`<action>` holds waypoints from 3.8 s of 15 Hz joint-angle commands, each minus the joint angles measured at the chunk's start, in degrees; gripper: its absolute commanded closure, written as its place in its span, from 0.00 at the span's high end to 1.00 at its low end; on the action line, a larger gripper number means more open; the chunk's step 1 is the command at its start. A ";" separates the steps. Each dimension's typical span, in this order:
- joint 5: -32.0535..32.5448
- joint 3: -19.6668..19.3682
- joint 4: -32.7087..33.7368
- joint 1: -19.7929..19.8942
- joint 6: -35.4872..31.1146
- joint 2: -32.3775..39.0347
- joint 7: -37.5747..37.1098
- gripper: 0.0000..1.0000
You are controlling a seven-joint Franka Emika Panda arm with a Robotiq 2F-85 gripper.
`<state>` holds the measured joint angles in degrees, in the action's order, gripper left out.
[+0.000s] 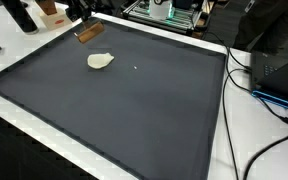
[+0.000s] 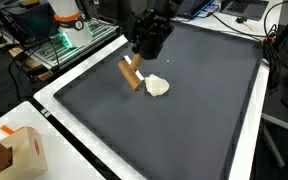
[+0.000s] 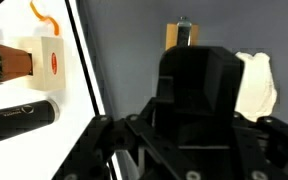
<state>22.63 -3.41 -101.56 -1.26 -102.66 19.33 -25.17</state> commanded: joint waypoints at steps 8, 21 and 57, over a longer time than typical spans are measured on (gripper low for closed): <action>6.63 -3.33 3.78 -3.37 1.41 5.73 -9.95 0.24; 6.72 -3.67 5.11 -3.51 1.99 7.68 -8.67 0.24; -8.85 2.31 1.27 3.47 -10.92 -2.10 37.75 0.24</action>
<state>18.92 -2.80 -97.16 -0.24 -110.40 20.22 7.18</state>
